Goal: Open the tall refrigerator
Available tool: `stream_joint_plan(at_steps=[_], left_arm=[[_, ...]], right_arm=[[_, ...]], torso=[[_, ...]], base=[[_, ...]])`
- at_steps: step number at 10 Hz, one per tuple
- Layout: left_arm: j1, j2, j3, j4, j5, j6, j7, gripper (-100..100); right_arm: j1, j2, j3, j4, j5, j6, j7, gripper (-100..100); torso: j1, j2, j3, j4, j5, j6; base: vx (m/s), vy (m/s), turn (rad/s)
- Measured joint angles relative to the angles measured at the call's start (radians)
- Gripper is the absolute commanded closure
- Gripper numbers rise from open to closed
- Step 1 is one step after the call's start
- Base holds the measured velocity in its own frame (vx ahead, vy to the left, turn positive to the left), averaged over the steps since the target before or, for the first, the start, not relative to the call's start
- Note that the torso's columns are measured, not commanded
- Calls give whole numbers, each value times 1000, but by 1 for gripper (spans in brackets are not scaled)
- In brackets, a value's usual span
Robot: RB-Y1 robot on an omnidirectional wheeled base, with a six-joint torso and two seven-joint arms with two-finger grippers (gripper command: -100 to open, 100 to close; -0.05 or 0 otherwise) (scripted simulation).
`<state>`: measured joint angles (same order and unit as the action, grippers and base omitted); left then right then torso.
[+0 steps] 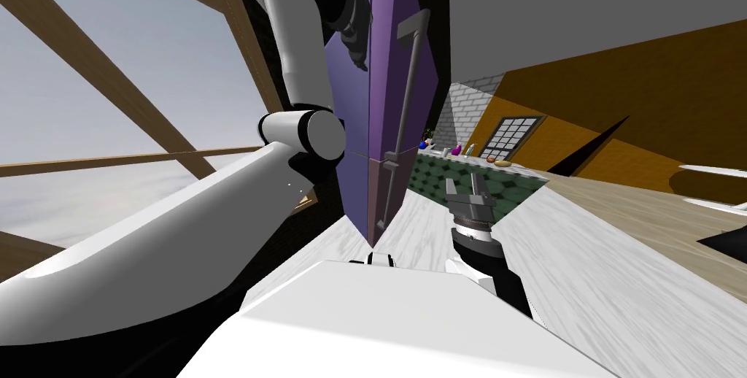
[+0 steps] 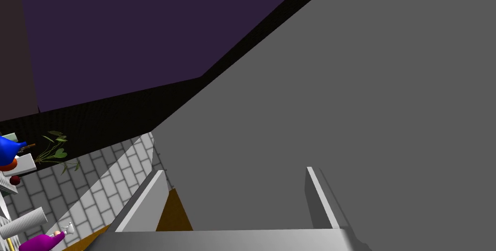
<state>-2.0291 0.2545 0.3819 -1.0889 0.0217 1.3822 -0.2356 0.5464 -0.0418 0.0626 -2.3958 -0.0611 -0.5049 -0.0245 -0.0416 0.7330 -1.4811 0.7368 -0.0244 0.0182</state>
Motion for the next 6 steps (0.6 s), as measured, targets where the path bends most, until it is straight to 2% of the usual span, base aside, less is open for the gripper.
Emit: stream_joint_plan(at_steps=[3, 6], left_arm=[[-54, -8, -1, 19, 21, 89, -9, -100], [-113, -1, 1, 88, 40, 109, -18, -100]], right_arm=[[0, 0, 0, 0, 0, 0, 0, 0], [0, 0, 0, 0, 0, 0, 0, 0]], torso=[[12, -6, -6, -1, 7, -6], [30, -14, -12, -5, 17, -12]], base=[[-2, -9, -35], [-3, -13, -33]])
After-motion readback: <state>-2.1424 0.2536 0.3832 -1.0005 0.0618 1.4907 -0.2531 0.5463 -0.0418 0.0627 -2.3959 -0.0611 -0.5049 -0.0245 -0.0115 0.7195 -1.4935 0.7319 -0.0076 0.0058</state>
